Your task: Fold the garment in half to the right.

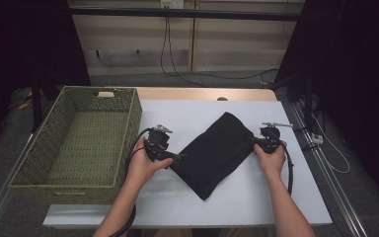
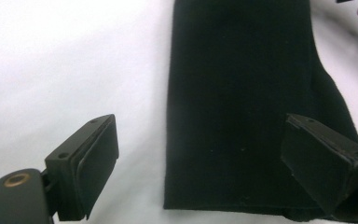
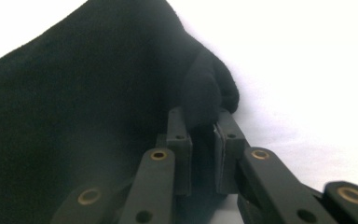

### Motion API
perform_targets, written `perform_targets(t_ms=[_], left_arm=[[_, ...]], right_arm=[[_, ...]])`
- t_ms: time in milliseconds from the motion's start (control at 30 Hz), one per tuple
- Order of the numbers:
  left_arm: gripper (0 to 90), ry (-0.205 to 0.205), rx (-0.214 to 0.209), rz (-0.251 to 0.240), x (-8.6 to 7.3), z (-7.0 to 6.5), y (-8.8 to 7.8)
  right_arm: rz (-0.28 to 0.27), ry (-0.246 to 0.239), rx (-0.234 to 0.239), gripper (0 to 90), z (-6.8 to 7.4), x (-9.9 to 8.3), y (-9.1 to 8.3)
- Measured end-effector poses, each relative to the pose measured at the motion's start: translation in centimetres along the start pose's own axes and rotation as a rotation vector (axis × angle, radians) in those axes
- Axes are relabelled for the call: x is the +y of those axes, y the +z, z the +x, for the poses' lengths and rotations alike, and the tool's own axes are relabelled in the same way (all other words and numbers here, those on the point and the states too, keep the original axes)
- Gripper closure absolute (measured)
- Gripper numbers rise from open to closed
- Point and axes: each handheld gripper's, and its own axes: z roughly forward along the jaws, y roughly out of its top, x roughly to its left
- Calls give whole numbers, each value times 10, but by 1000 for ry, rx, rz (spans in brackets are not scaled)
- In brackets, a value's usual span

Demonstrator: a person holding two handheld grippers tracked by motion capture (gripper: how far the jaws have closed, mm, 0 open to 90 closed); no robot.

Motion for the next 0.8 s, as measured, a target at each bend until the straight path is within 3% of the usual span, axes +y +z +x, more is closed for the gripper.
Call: perform_targets(t_ms=[67,400,800], left_arm=[[105,4,28,1,0,1,0],[193,-23,16,9,-8,7,9],[300,36,-9,37,-15,5,33]], right_arm=[[-2,4,-1,798,0,0,0],[-35,-3,-20,803,0,3,-9],[-46,-8,-23,802,-7,-2,-21]])
